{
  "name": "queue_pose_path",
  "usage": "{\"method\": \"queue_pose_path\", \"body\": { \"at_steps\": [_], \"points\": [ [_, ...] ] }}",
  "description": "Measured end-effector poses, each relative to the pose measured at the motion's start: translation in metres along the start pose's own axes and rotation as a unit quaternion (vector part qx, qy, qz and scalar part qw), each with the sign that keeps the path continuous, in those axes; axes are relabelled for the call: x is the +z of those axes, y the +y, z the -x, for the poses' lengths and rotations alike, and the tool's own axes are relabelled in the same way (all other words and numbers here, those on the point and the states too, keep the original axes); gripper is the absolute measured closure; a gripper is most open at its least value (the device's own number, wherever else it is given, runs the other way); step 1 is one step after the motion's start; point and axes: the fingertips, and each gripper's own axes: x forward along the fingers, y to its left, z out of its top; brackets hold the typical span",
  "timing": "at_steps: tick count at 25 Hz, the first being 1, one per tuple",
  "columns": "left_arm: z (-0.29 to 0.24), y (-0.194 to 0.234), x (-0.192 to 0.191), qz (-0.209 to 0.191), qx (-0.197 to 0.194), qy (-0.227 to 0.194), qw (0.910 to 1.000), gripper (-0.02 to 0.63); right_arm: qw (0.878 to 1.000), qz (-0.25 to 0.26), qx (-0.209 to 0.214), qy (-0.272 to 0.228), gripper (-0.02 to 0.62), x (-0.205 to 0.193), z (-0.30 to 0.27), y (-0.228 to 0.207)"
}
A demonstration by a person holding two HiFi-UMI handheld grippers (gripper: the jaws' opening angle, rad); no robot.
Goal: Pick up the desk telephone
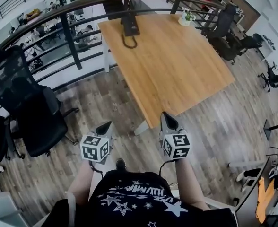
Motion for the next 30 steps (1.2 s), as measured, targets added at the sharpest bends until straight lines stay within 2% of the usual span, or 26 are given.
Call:
{"method": "queue_pose_path", "body": {
  "at_steps": [7,10,14,19,22,30],
  "points": [
    [-0.035,0.000,0.014,-0.010,-0.016,0.023,0.9996,0.604,0.999,-0.028,-0.012,0.014,0.594,-0.006,-0.025,-0.028],
    [-0.053,-0.008,0.013,-0.008,-0.017,0.032,0.9993,0.604,0.999,-0.035,0.000,0.024,0.594,-0.017,-0.038,-0.041],
    [-0.077,-0.015,0.029,-0.004,-0.003,0.029,0.9996,0.604,0.999,-0.026,0.026,0.025,0.594,-0.017,-0.064,-0.061],
    [-0.107,-0.019,0.073,-0.012,0.022,0.011,0.9996,0.604,0.998,-0.022,0.054,0.008,0.594,0.011,-0.103,-0.100],
    [-0.124,-0.019,0.094,-0.006,0.034,-0.001,0.9994,0.604,0.997,-0.011,0.070,0.015,0.594,0.016,-0.131,-0.116],
    [-0.136,-0.004,0.092,0.022,0.071,-0.006,0.9972,0.604,0.993,-0.005,0.117,0.026,0.594,0.018,-0.167,-0.116]
  ]
}}
